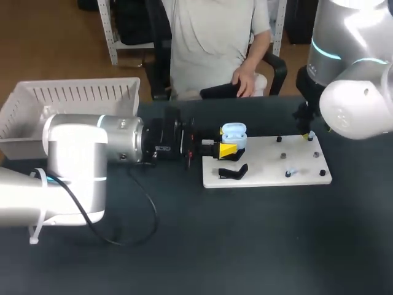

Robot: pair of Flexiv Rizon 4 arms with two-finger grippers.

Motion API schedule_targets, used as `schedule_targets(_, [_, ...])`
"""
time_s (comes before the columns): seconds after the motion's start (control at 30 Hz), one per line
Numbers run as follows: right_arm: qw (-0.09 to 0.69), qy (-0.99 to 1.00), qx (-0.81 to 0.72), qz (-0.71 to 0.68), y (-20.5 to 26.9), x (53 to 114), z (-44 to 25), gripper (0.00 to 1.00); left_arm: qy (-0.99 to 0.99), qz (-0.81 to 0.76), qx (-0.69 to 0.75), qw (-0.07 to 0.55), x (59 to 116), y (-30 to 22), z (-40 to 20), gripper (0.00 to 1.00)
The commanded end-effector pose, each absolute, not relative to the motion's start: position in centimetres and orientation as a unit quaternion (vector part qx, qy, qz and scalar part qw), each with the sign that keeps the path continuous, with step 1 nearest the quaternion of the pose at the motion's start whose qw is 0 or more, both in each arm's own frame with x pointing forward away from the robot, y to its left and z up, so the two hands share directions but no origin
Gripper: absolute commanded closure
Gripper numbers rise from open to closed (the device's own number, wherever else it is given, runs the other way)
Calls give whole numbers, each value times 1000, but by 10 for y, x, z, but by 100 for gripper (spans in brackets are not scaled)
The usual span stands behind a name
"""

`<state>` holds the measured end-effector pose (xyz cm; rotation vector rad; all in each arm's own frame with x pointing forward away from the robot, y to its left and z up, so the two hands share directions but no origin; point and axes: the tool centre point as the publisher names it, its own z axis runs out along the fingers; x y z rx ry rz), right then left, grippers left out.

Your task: Pick up each earbud case from the left stands, insert the matching earbuds, close the lid, and place the case in the box.

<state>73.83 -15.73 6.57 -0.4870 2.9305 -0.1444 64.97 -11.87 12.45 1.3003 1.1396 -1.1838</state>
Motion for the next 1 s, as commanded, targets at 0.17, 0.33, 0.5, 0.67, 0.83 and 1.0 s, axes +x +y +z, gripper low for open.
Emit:
schedule_targets(0.17, [73,988,-124,-52,-153,746,58,42,473,-486,535,504,647,-120,124,100])
schedule_targets(0.33, [68,991,-97,-56,-152,750,53,36,473,-486,535,504,647,-120,124,100])
schedule_targets(0.5, [63,992,-94,-60,-150,753,47,44,473,-486,535,504,647,-120,124,100])
schedule_targets(0.67, [59,992,-93,-63,-154,757,41,50,473,-486,535,504,647,-120,124,100])
schedule_targets(0.83, [59,992,-93,-66,-159,759,38,53,473,-486,535,504,647,-120,124,100])
schedule_targets(1.0, [61,991,-94,-66,-160,762,37,55,473,-486,535,504,647,-120,124,100])
